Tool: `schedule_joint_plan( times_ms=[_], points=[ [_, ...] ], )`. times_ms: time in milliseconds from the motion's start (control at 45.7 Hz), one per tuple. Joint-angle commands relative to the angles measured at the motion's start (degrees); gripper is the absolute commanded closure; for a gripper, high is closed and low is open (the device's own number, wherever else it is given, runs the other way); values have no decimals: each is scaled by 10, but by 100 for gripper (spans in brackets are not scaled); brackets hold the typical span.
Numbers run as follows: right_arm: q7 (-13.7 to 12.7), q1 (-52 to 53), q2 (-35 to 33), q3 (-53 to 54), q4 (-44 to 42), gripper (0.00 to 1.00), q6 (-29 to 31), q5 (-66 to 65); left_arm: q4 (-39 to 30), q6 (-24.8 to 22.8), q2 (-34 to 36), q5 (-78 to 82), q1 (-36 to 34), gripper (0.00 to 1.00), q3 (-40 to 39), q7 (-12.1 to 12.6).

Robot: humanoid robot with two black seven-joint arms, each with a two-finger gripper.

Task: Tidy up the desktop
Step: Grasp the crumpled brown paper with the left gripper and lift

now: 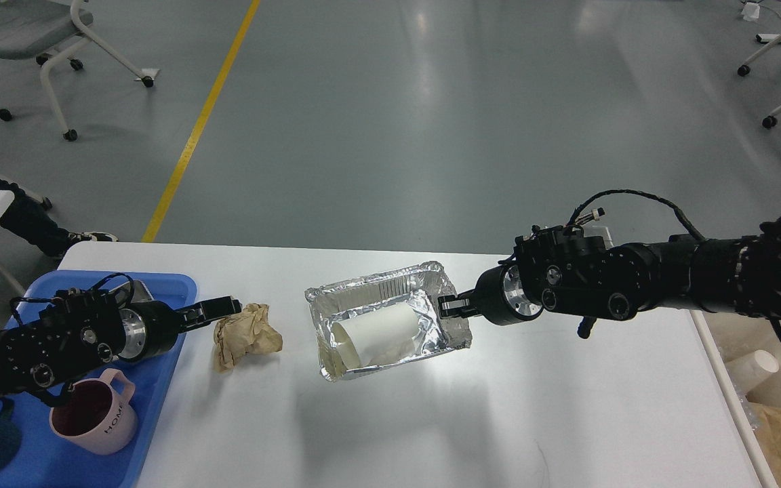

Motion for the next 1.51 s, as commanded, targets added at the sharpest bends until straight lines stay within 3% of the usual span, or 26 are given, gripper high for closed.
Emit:
schedule_joint_plan(
  times_ms=[0,285,613,679,766,985,1248,1489],
  points=[
    [0,-1,0,0,0,100,0,0,22,-7,-20,0,11,4,0,1],
    [0,-1,-1,0,0,100,0,1,66,-28,-59,1,12,5,1,4],
    [0,-1,-1,-1,0,100,-1,1,93,-24,-86,1,21,29,36,-3],
    [0,-1,-1,-1,0,100,-1,1,94,-24,-86,1,20,38,35,-15],
    [0,-1,-1,0,0,100,-1,1,93,-28,-87,1,21,70,37,-30],
    [0,-1,-1,0,0,100,-2,1,94,-26,-86,1,21,99,42,-49],
    [-1,-1,-1,0,-1,100,-2,1,94,-30,-67,-6,2,100,36,-57],
    [0,-3,-1,-1,-4,100,-2,8,48,-60,58,-10,-44,100,-6,-74]
  ],
)
